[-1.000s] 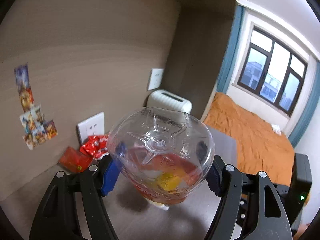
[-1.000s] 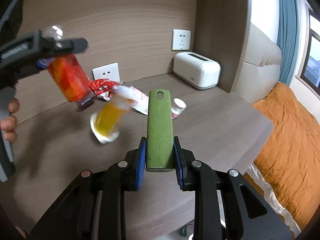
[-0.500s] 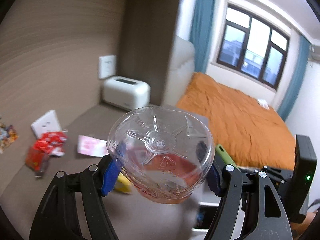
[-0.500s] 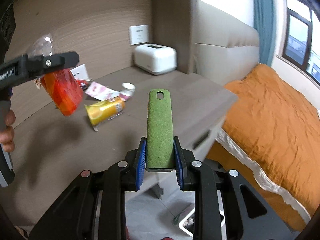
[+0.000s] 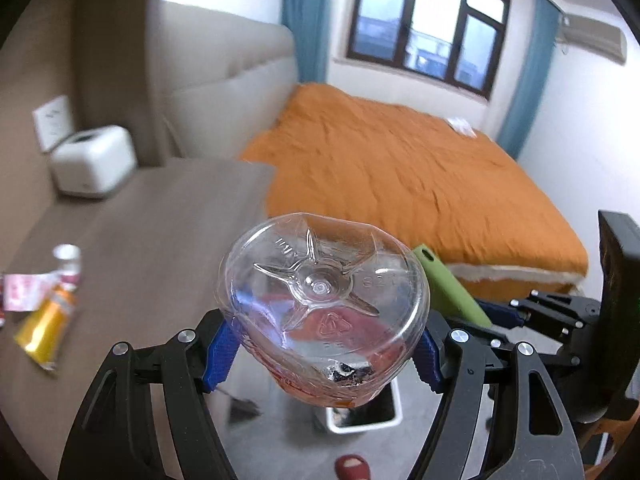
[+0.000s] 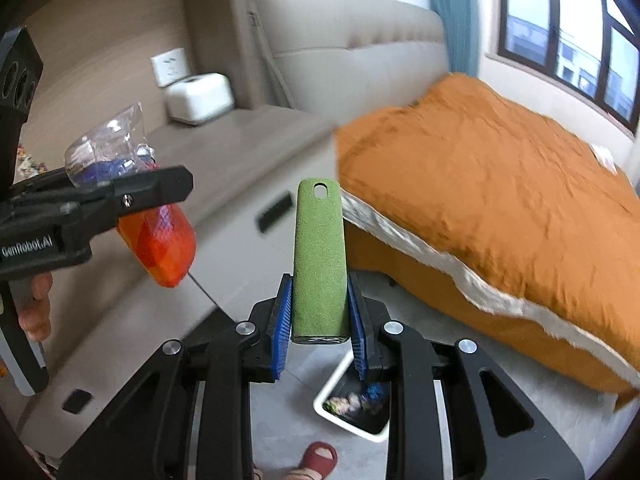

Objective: Collect trash

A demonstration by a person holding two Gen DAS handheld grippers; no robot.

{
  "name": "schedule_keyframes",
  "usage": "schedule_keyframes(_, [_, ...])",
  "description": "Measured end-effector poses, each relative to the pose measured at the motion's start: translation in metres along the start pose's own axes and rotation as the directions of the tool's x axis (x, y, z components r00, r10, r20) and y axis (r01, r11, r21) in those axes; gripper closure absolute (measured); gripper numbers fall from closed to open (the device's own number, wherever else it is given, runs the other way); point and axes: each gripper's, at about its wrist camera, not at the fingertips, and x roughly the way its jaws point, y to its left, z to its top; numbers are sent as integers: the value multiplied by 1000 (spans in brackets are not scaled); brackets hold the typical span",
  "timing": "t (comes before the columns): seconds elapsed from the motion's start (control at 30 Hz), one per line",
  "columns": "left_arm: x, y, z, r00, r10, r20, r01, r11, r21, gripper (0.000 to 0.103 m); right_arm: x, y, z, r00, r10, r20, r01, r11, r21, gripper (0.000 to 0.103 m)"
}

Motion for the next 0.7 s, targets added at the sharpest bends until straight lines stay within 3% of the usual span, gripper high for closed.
schedule_keyframes(0.17, [49, -30, -16, 995, -51, -90, 53, 998, 20, 33, 8, -38, -26, 998, -40, -53, 43, 997, 60, 76])
schedule_keyframes(0.27, [83, -46, -31, 986, -45, -158, 53, 997, 47, 33, 14, -56, -41, 995, -54, -83, 62, 993, 98, 76])
schedule_keyframes(0.7, [235, -88, -119, 912, -85, -402, 133, 987, 91, 33, 92, -110, -115, 962, -58, -268, 112, 975, 193, 76])
